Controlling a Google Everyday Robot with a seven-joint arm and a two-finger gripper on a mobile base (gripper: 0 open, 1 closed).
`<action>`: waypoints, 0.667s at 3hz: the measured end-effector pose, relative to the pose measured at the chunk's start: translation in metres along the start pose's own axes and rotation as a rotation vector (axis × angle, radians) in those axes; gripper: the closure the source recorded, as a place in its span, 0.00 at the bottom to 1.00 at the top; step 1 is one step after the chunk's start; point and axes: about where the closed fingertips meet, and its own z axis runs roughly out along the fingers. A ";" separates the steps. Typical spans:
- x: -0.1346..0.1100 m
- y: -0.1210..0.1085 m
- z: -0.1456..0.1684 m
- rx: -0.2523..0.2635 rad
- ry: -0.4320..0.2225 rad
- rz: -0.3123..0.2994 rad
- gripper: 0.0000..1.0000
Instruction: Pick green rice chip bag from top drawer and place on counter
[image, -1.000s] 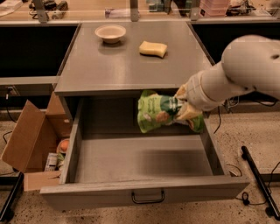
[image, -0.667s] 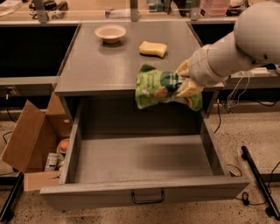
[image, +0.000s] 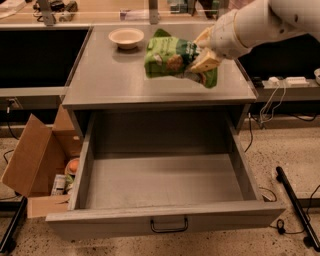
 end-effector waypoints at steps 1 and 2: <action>0.008 -0.028 0.022 0.001 -0.011 0.045 1.00; 0.029 -0.038 0.044 -0.014 0.006 0.097 1.00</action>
Offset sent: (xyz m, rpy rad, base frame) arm 0.0935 -0.0153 -0.0377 0.0559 0.1128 -0.1061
